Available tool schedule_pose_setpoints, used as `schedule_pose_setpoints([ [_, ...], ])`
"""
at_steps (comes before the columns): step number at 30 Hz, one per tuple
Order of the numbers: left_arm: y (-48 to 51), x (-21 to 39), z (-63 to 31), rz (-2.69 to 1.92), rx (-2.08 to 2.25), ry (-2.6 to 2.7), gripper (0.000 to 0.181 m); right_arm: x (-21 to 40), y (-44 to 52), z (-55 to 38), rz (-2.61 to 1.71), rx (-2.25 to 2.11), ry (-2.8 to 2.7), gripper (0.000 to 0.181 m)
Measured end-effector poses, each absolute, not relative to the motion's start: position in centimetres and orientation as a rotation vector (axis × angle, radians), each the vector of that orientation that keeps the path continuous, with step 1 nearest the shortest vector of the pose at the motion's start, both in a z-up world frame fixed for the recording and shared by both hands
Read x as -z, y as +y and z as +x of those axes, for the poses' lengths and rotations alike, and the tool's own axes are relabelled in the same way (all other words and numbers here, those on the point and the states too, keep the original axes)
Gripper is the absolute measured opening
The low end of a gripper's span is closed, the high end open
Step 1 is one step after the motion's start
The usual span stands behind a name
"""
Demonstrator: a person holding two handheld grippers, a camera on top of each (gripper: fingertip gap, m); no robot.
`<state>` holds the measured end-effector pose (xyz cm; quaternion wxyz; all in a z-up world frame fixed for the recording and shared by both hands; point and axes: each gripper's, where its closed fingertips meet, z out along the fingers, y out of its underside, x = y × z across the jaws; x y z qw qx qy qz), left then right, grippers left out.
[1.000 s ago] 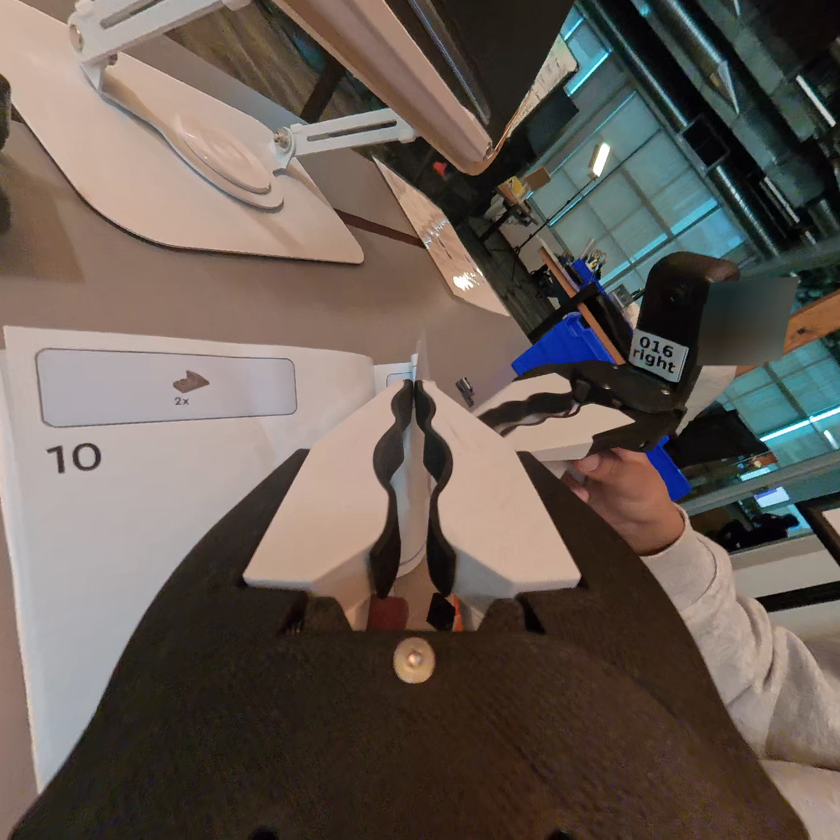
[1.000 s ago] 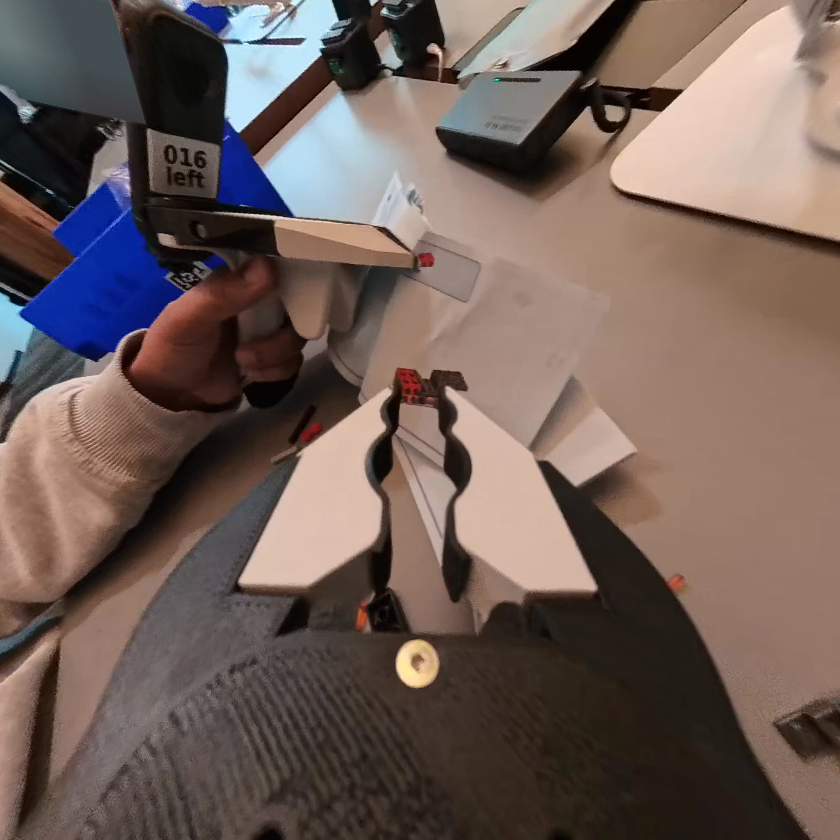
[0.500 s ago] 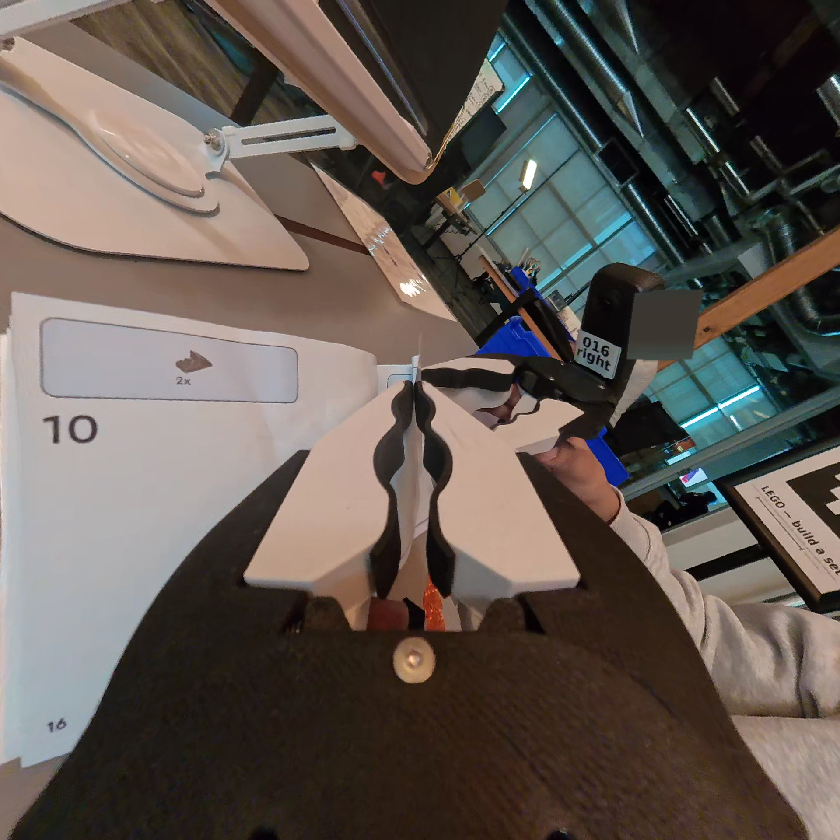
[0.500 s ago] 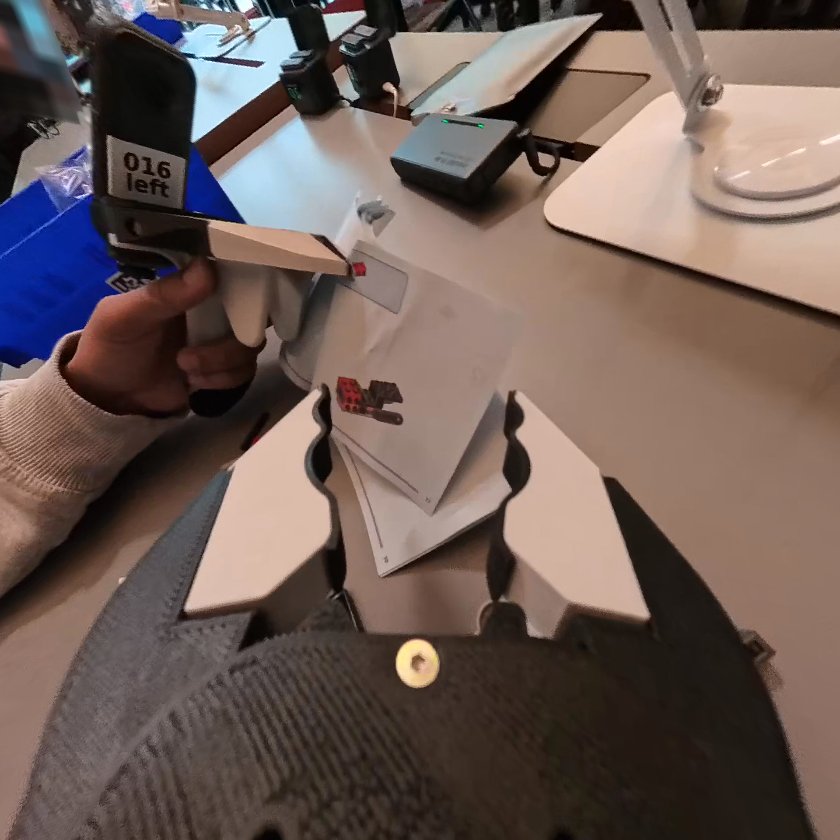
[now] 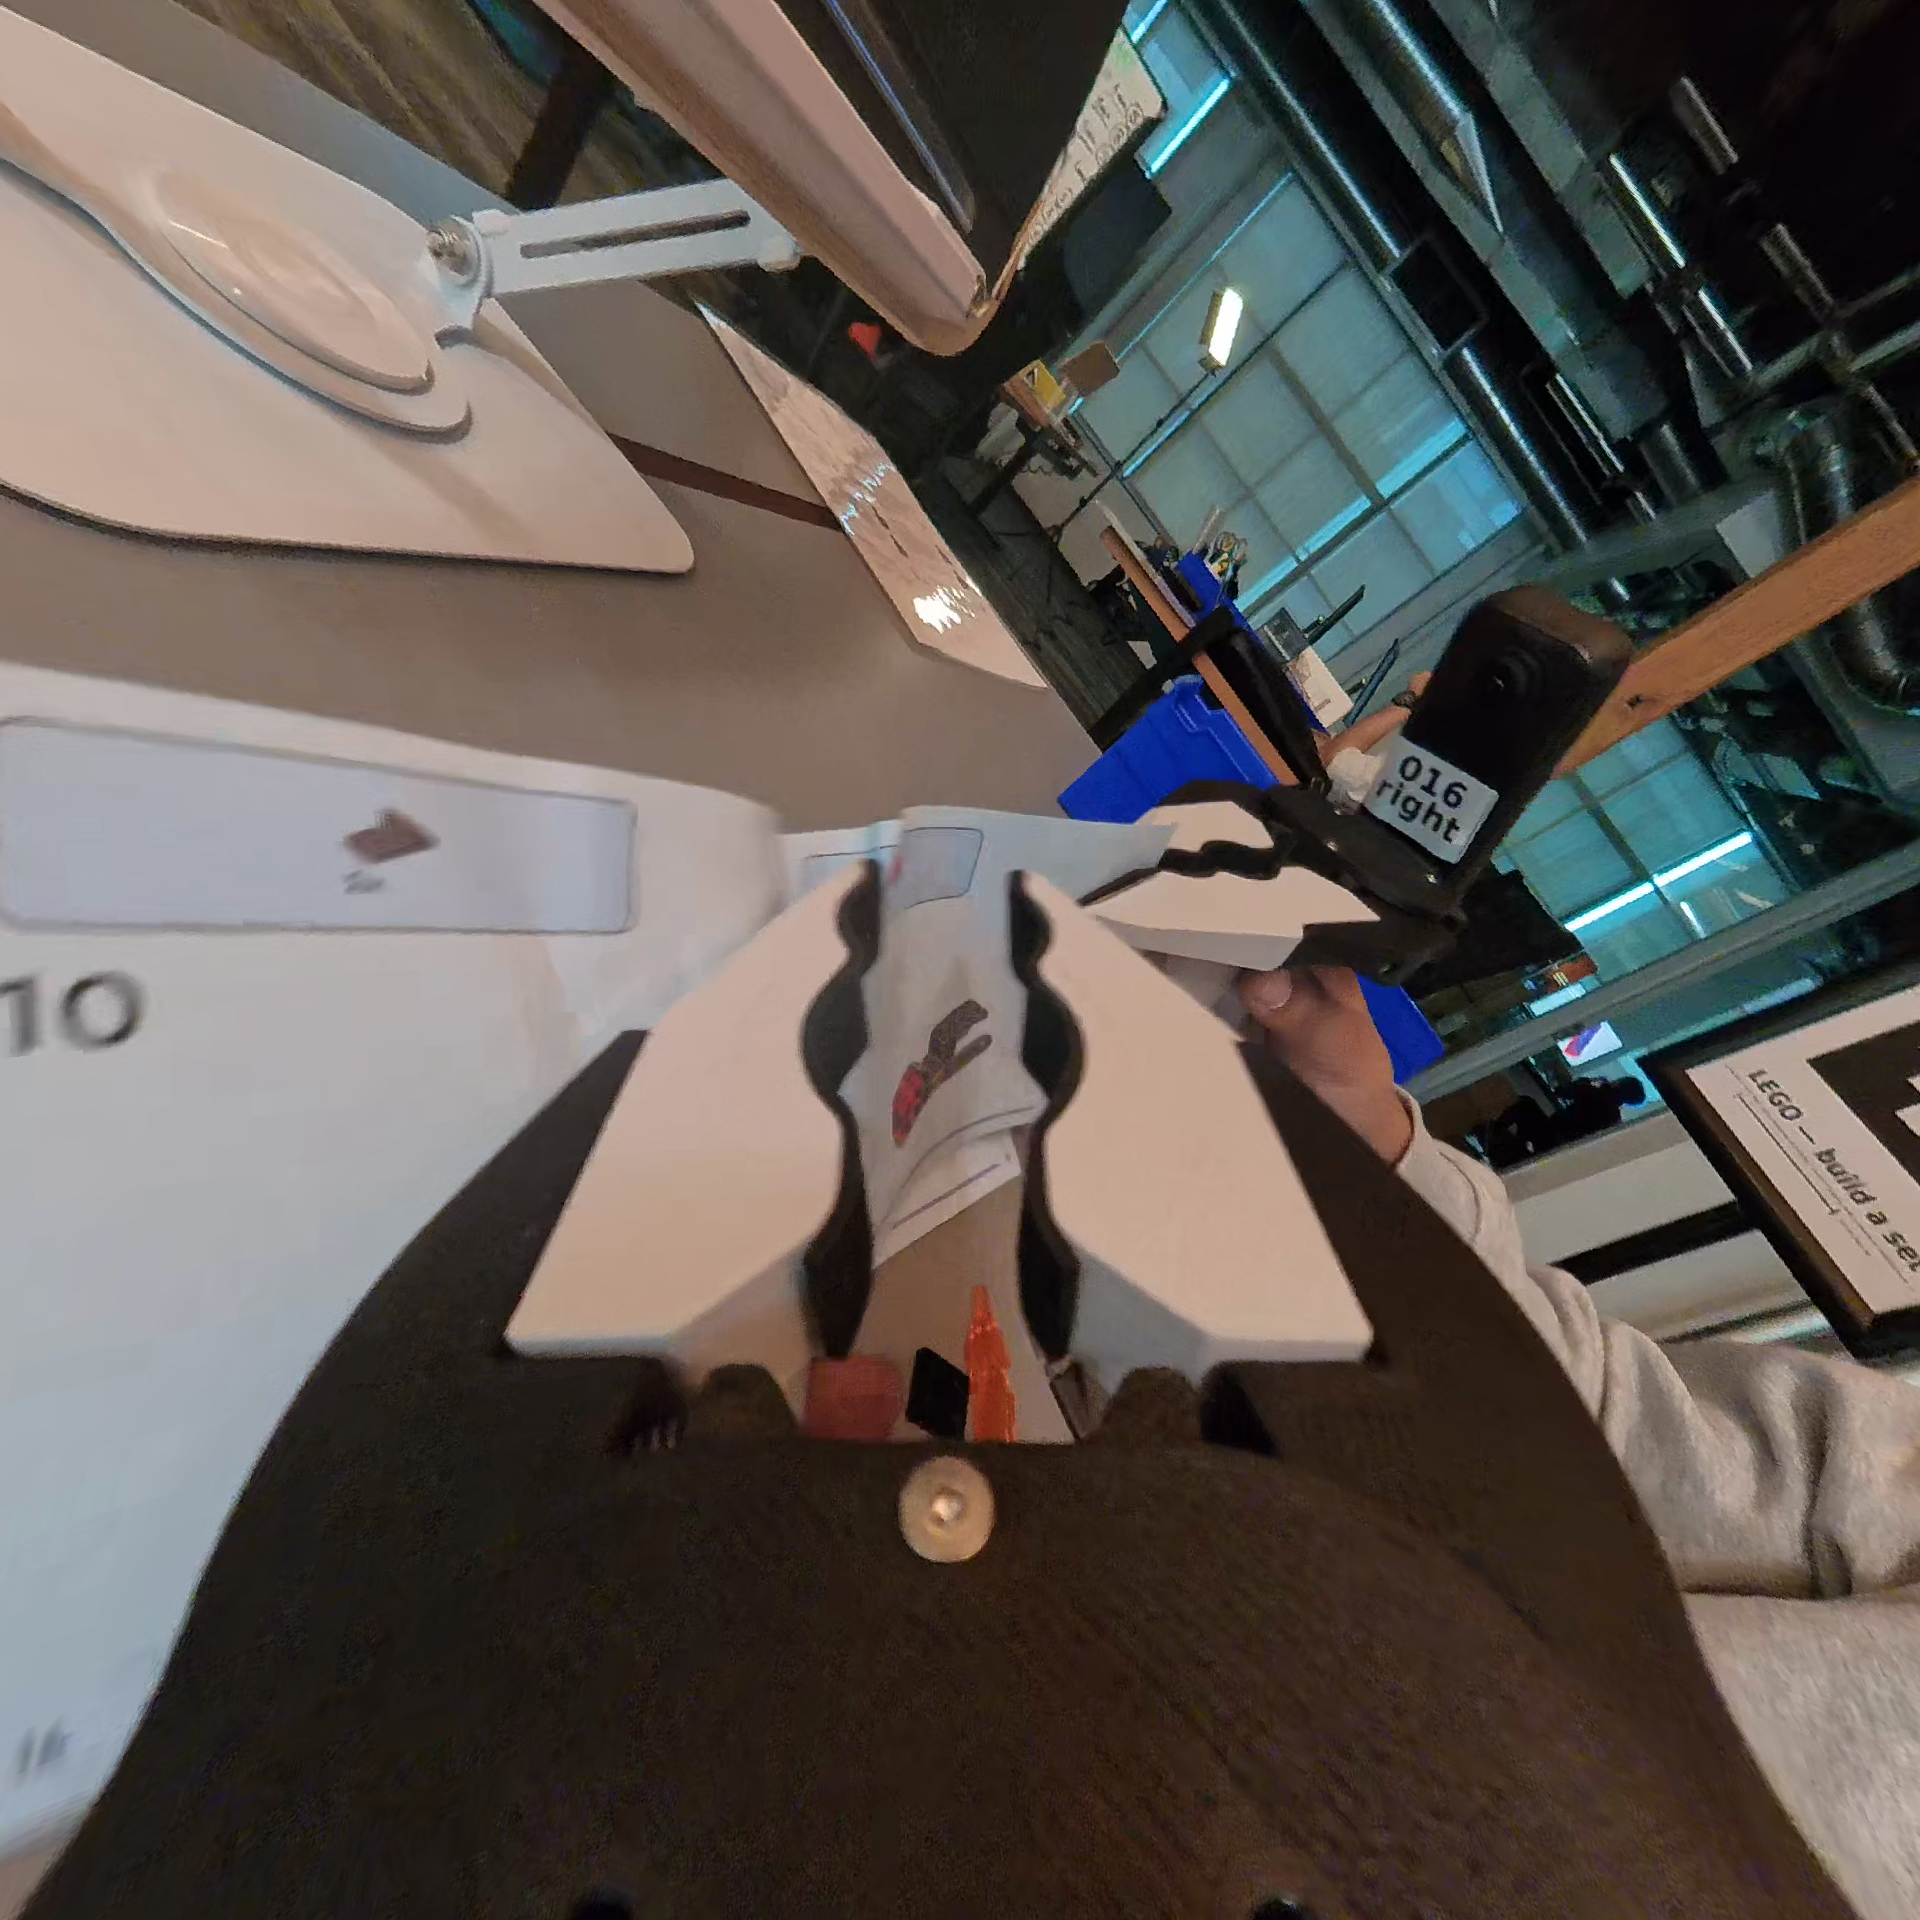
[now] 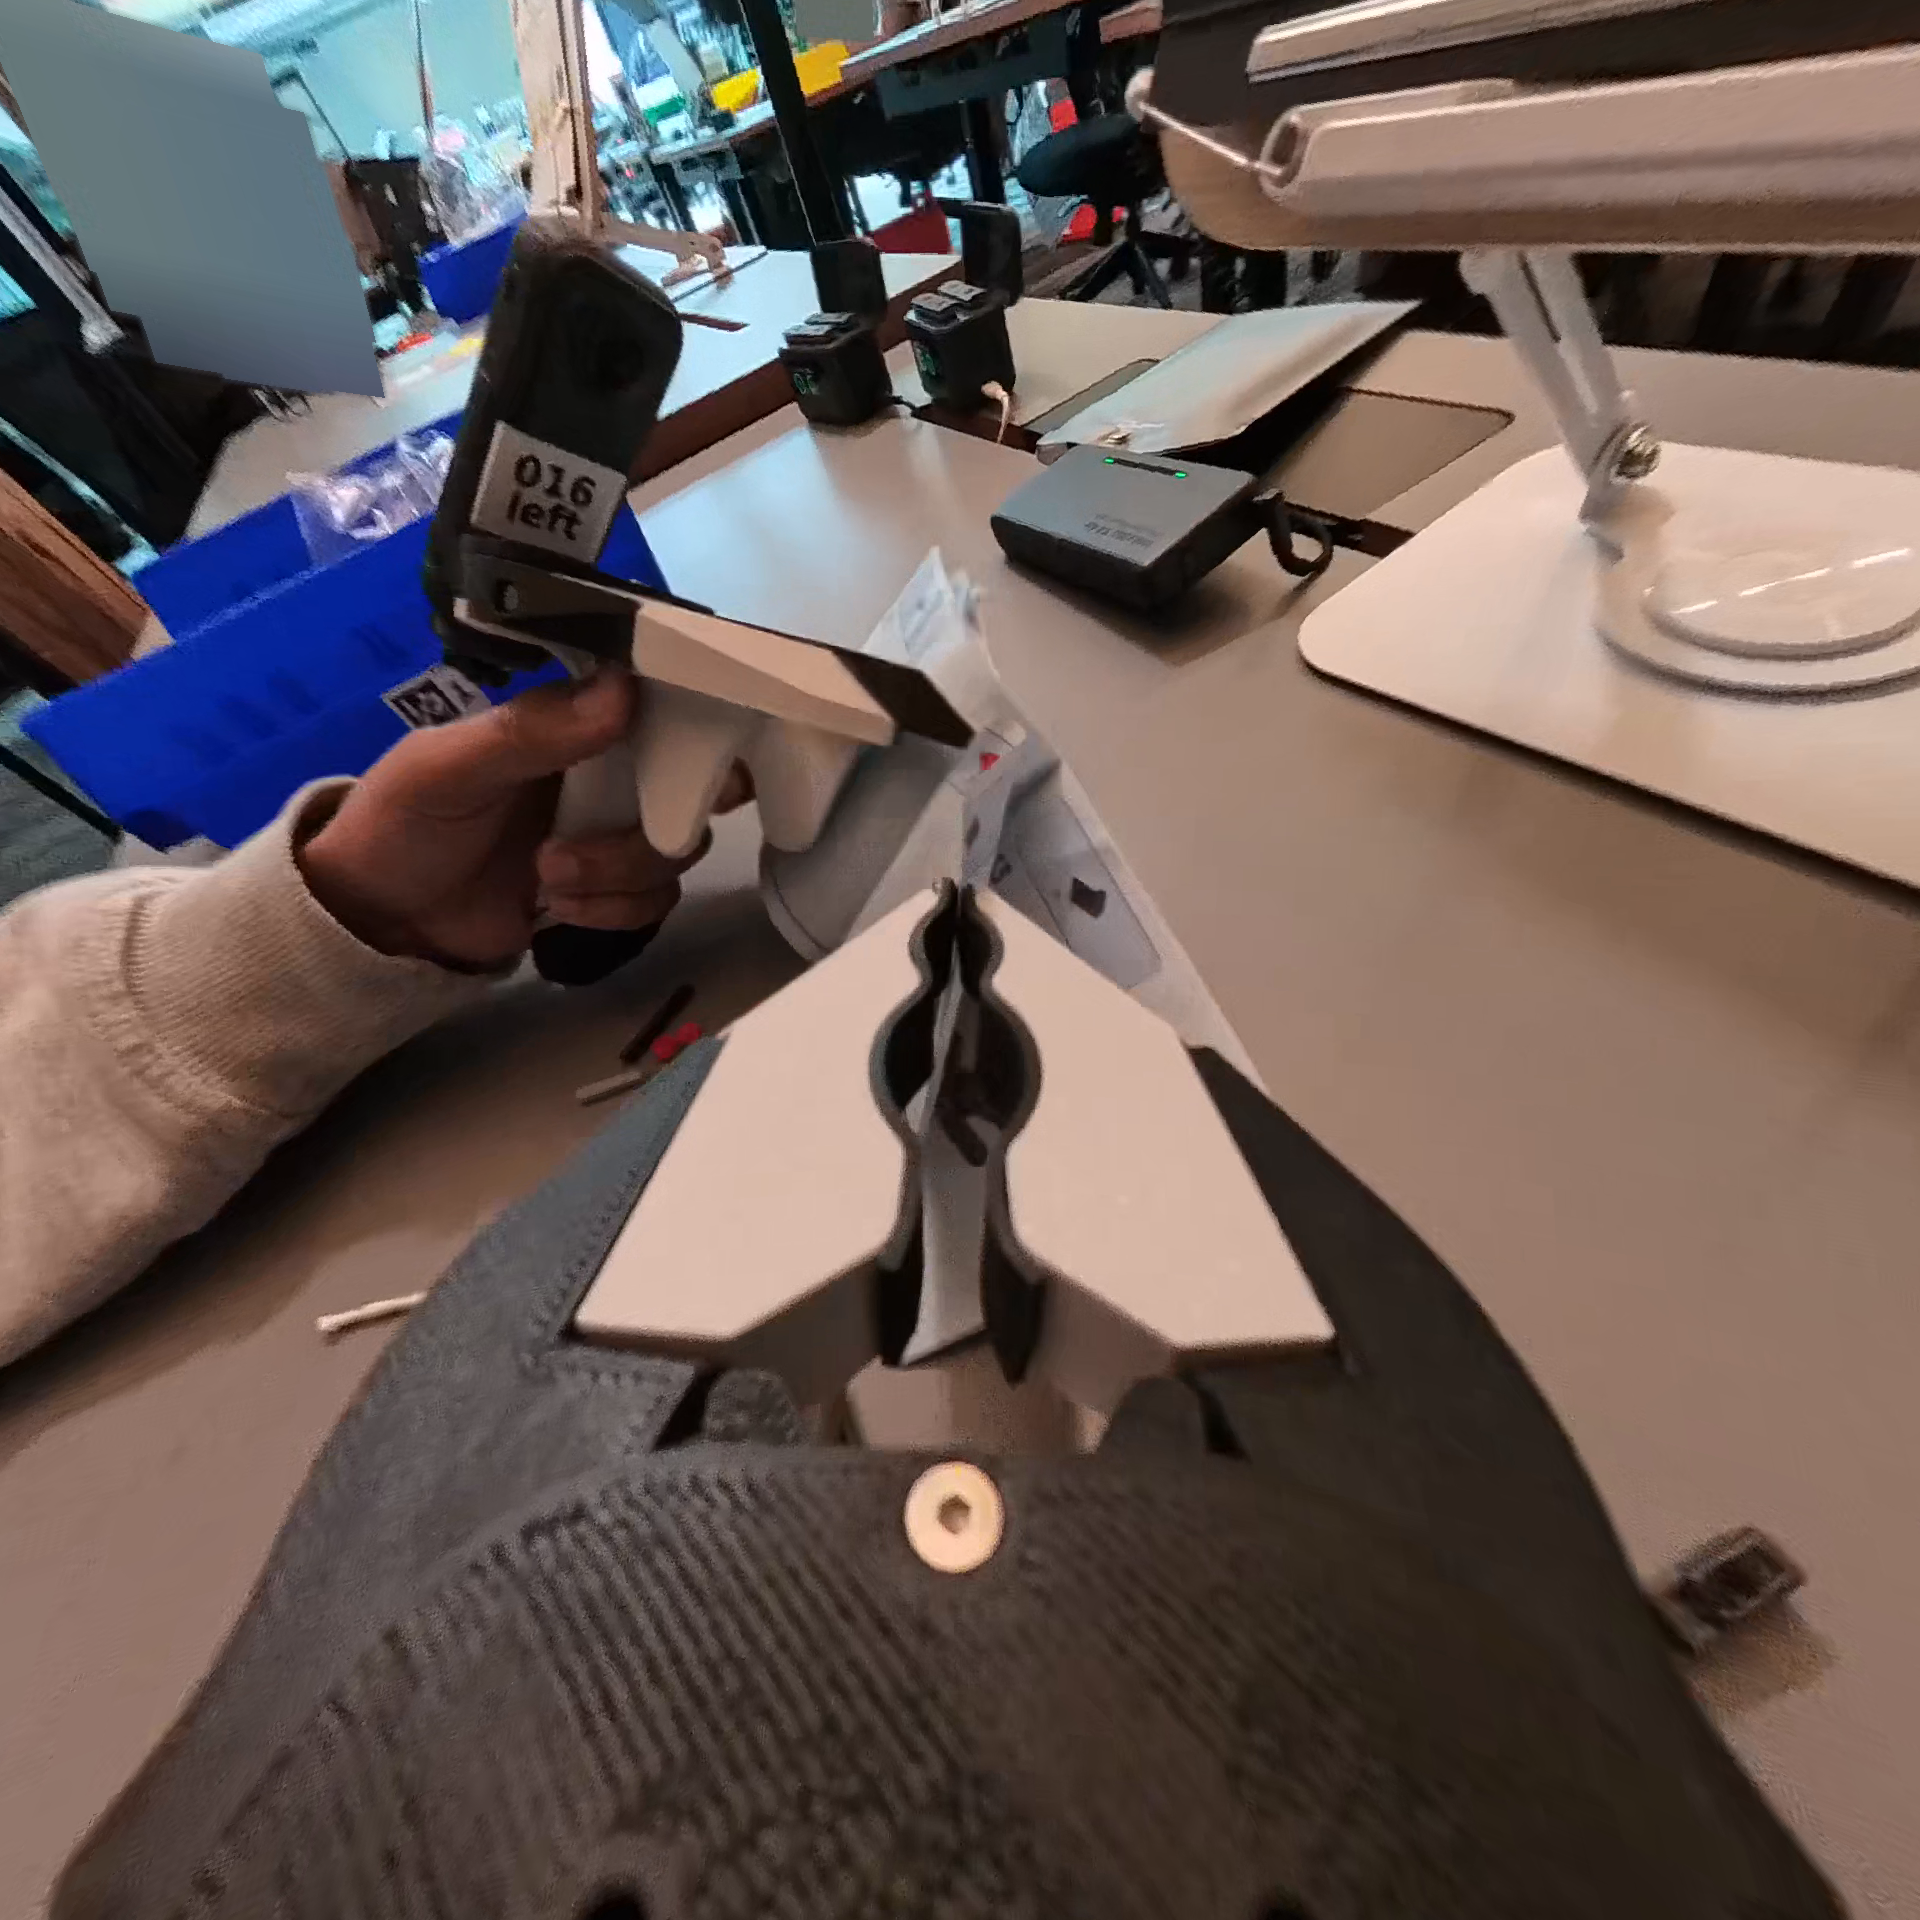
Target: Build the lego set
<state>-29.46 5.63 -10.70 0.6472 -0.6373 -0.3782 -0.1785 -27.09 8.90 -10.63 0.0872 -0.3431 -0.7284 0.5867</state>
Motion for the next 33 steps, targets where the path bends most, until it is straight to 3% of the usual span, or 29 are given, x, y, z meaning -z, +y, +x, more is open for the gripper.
schedule_pose_setpoints([
  [1, 5.8, 10.5, -29.3, -1.450, 0.422, -0.843, 0.033, 10.6, 9.0, -27.1, -1.055, -1.781, -2.160, 0.000],
  [8, 7.0, 8.2, -26.6, -1.536, 0.352, -0.599, 0.050, 9.6, 9.8, -27.6, -1.279, -2.034, -2.030, 0.000],
  [13, 9.3, 8.9, -23.7, -1.784, 0.136, -0.381, 0.074, 9.4, 10.3, -27.9, -1.352, -2.082, -1.977, 0.000],
  [17, 10.2, 11.0, -23.1, -1.961, -0.003, -0.336, 0.081, 9.6, 10.4, -27.9, -1.359, -2.064, -1.981, 0.002],
  [18, 10.0, 11.9, -23.6, -2.016, -0.058, -0.352, 0.077, 9.5, 10.4, -27.8, -1.360, -2.074, -1.980, 0.004],
  [20, 9.4, 13.2, -24.6, -2.092, -0.160, -0.389, 0.044, 9.2, 10.3, -27.7, -1.355, -2.099, -1.975, 0.013],
  [26, 6.8, 12.8, -27.4, -1.980, -0.139, -0.610, 0.004, 8.4, 10.2, -26.9, -1.242, -2.051, -2.006, 0.030],
  [33, 0.7, 12.2, -31.3, -1.695, 0.026, -0.920, 0.000, 12.2, 5.5, -22.6, -0.952, -1.694, -2.488, 0.030],
])
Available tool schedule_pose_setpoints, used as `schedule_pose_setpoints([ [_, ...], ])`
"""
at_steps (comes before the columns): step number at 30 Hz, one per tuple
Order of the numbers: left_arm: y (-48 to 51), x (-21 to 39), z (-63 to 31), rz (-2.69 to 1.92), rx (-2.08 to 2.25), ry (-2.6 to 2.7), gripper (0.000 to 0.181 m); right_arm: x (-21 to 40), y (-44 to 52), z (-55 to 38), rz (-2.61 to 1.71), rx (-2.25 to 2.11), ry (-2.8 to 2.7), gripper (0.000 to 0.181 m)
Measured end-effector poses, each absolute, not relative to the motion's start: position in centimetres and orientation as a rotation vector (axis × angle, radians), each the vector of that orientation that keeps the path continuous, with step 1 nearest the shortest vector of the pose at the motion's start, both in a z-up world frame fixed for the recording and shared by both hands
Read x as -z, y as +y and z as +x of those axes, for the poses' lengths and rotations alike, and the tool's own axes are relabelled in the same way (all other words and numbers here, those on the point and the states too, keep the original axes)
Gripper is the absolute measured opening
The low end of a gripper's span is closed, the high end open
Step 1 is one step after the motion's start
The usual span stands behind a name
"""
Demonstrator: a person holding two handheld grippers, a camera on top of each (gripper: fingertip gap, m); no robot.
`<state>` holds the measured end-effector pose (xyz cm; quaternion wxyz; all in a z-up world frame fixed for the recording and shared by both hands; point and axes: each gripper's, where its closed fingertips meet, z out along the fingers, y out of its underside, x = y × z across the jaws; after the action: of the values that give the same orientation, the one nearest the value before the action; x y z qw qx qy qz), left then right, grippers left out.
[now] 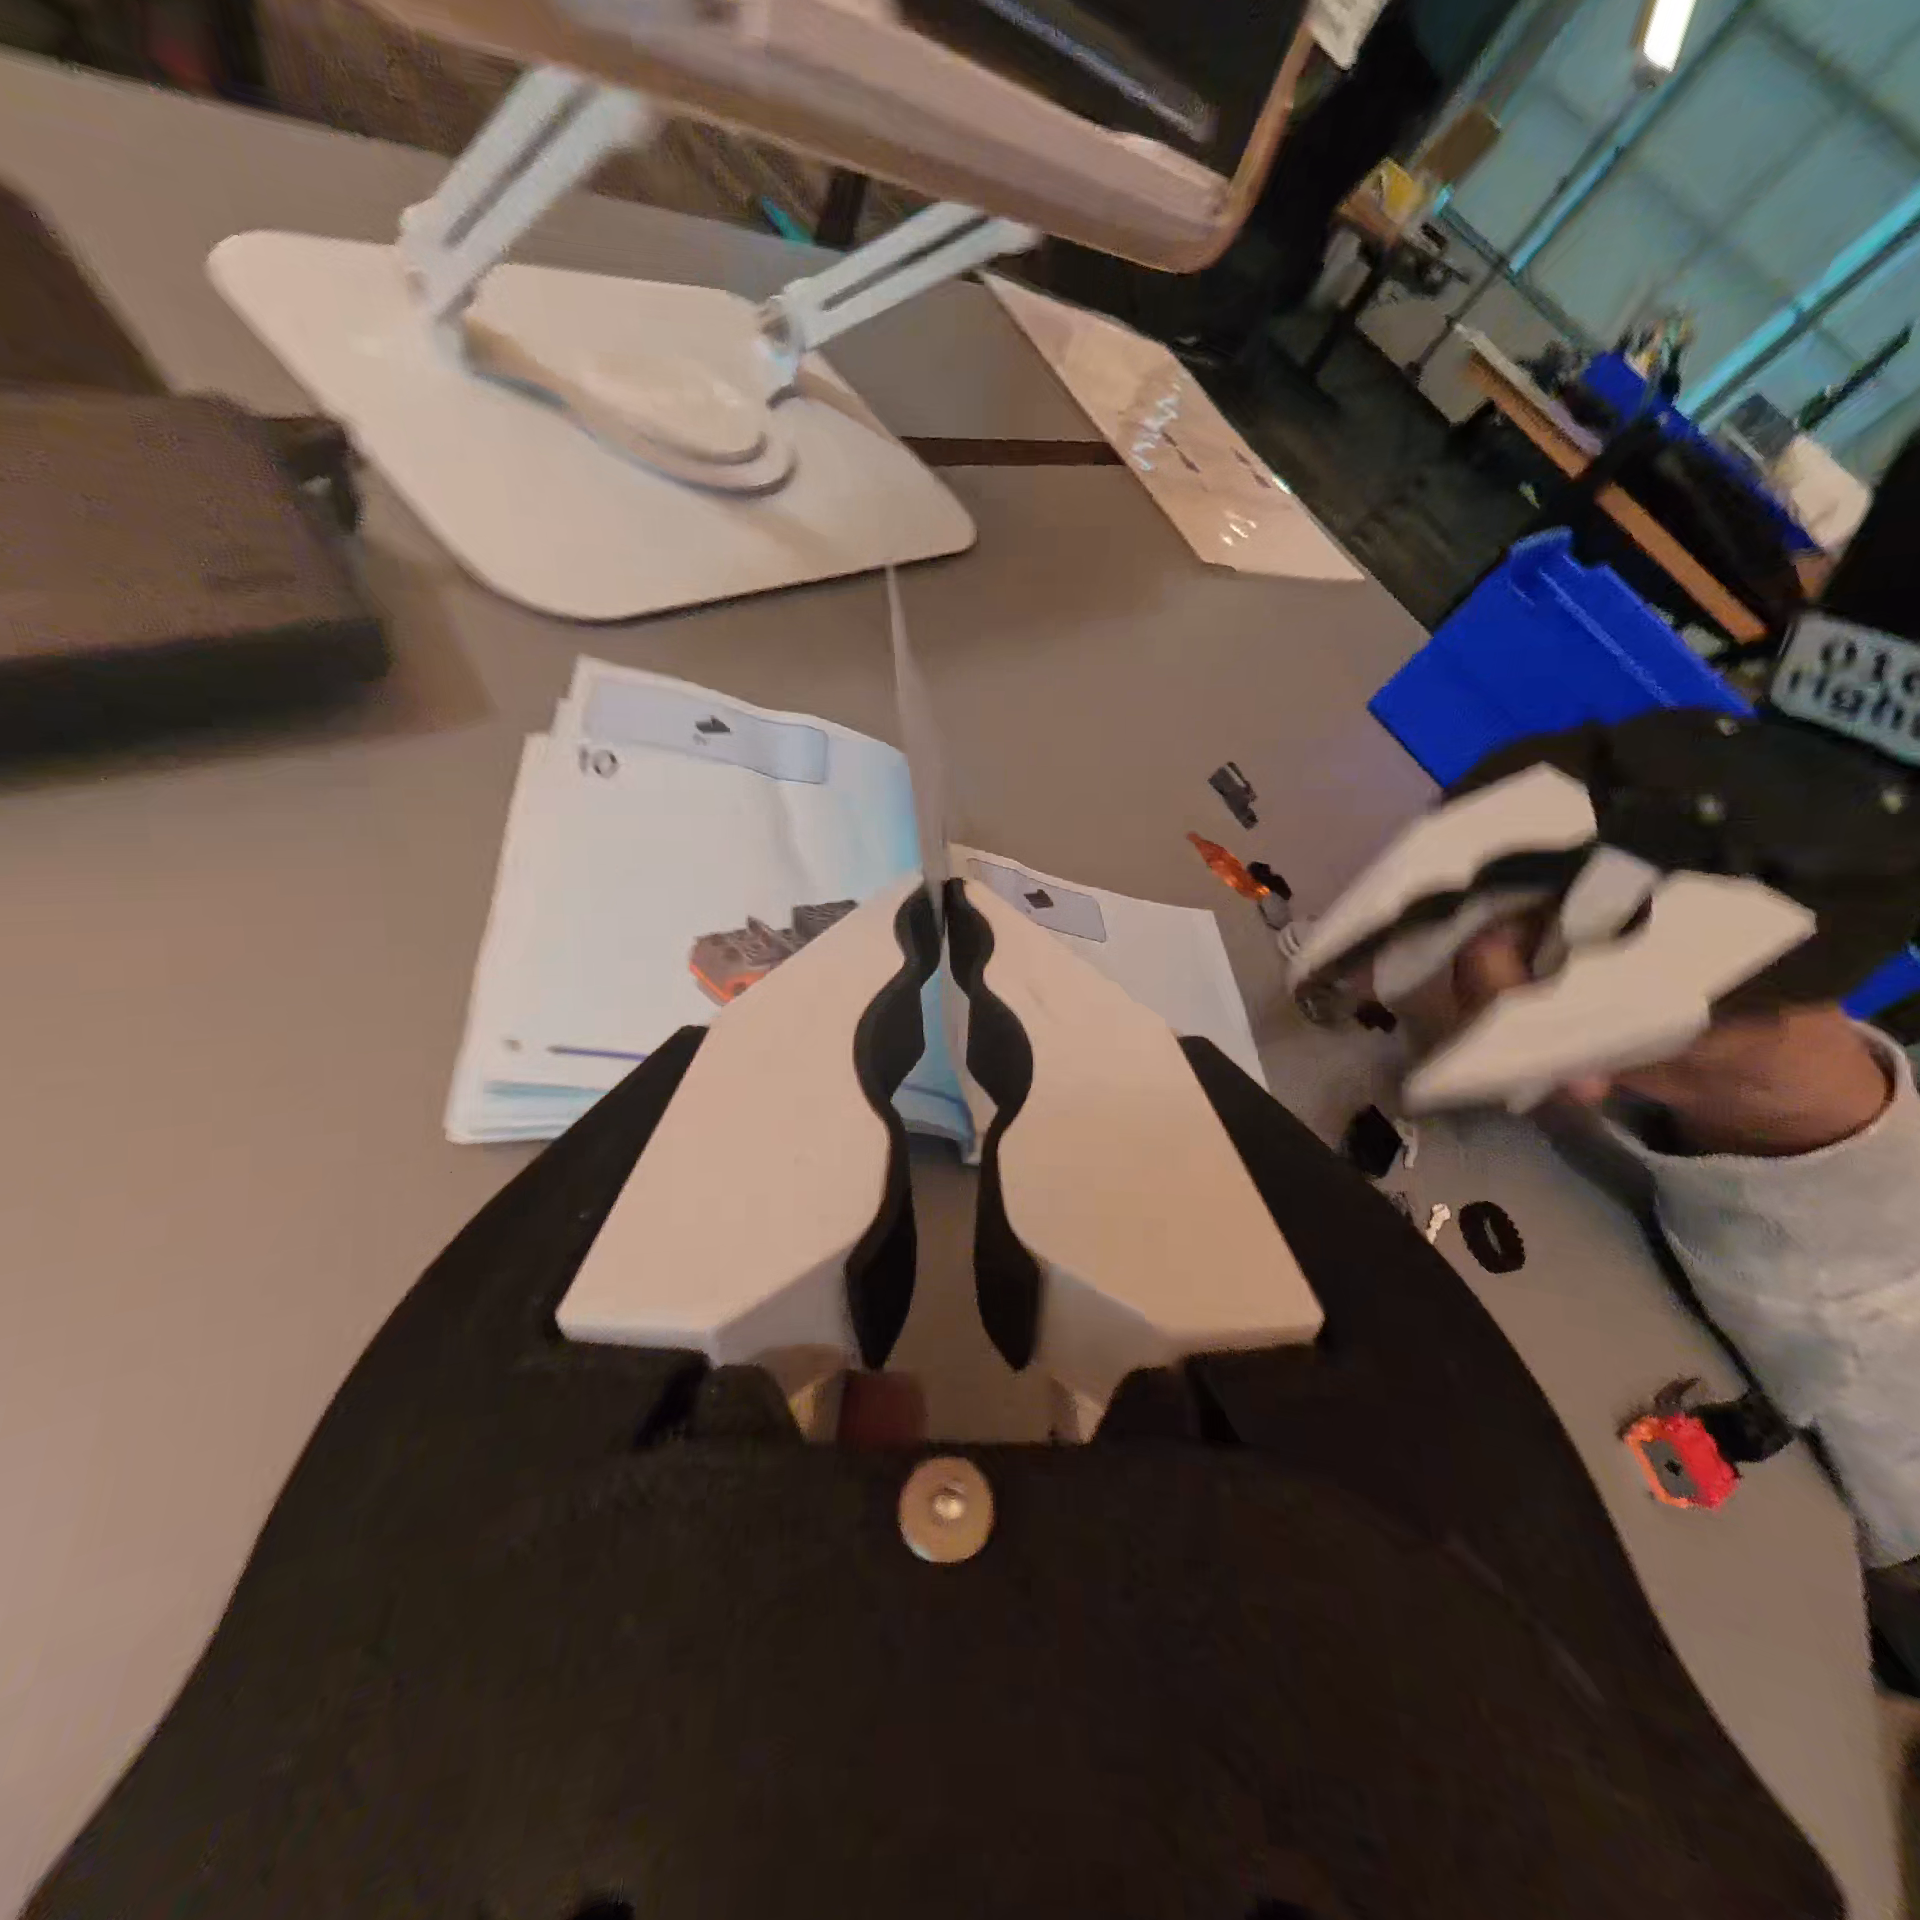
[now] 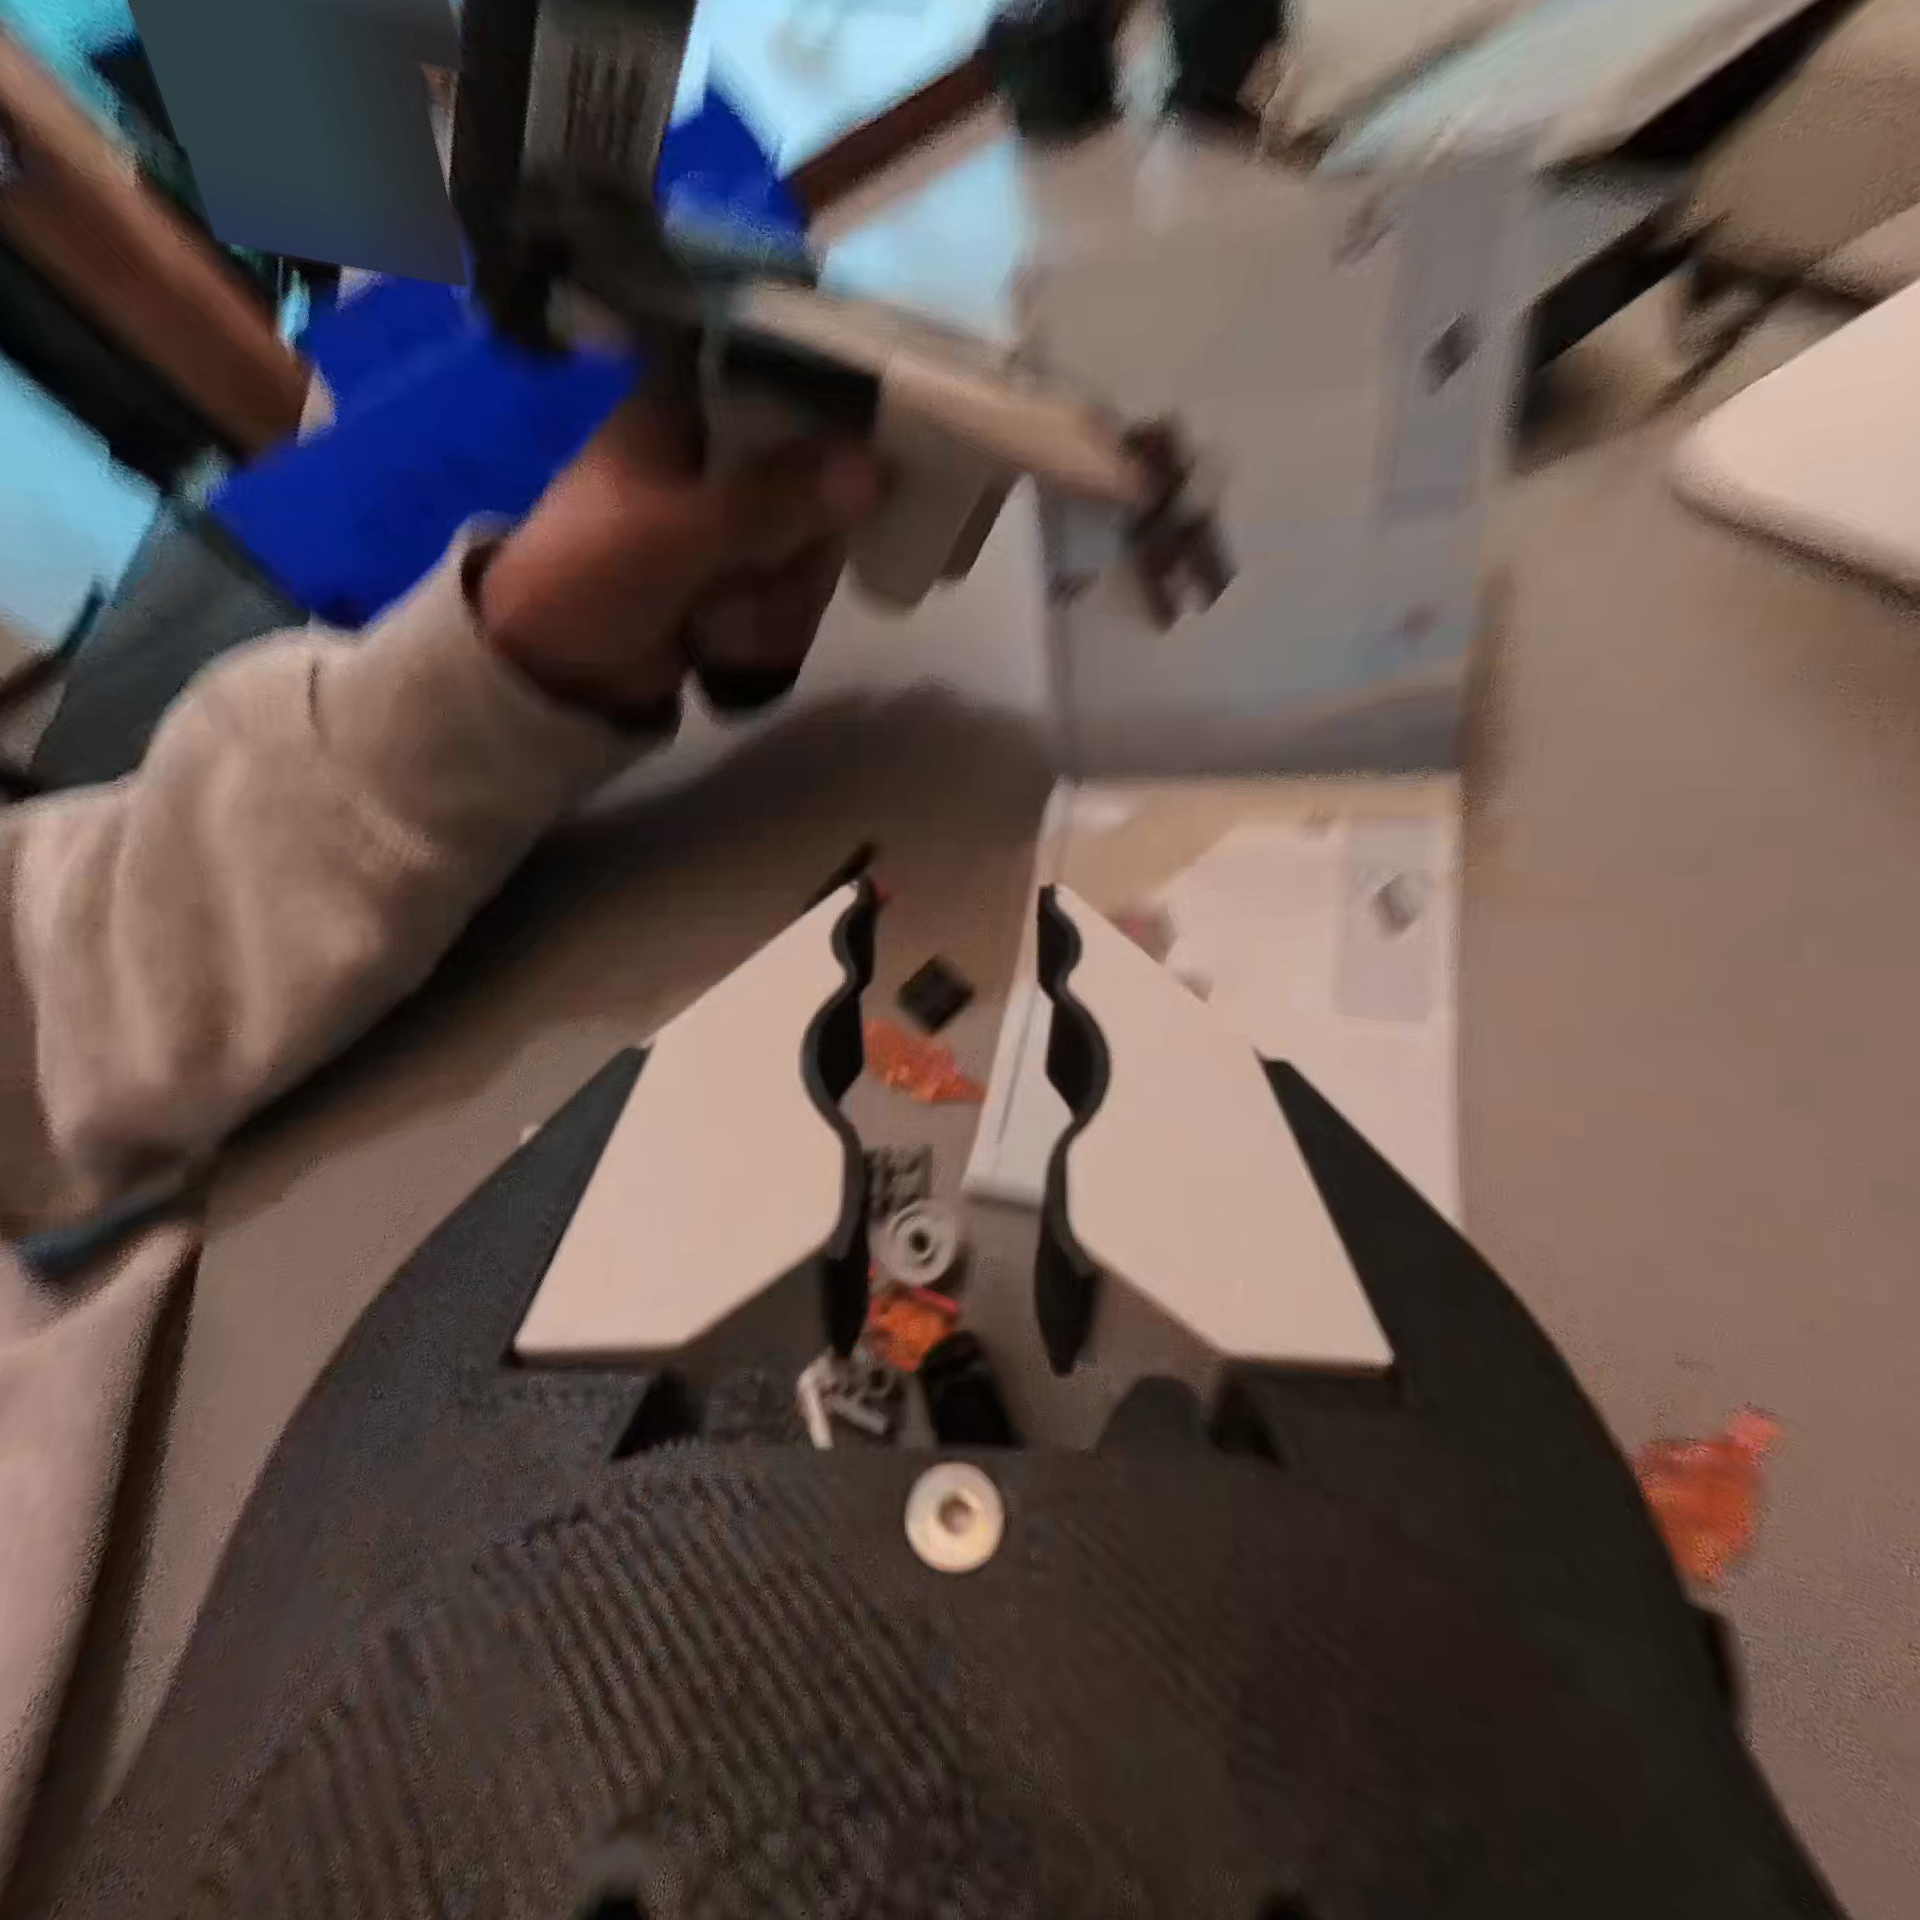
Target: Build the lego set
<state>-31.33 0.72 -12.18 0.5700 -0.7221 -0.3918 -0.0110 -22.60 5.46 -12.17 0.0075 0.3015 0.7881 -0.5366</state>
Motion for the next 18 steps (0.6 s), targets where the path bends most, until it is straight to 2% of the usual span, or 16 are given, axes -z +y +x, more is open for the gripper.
schedule_pose_setpoints([
  [2, -0.9, 12.9, -31.9, -1.666, 0.094, -1.000, 0.000, 15.3, 4.4, -21.0, 0.899, 1.419, 2.578, 0.031],
  [4, -2.0, 13.2, -32.1, -1.630, 0.173, -1.052, 0.000, 18.2, 4.7, -21.1, 0.913, 1.222, 2.753, 0.025],
  [11, -5.4, 14.5, -33.3, -1.649, 0.102, -1.176, 0.002, 18.7, 6.3, -22.4, 1.041, 1.189, 2.803, 0.000],
  [18, -7.7, 16.2, -33.6, -1.725, 0.033, -1.305, 0.017, 18.7, 7.5, -22.8, 1.029, 1.130, 2.899, 0.000],
])
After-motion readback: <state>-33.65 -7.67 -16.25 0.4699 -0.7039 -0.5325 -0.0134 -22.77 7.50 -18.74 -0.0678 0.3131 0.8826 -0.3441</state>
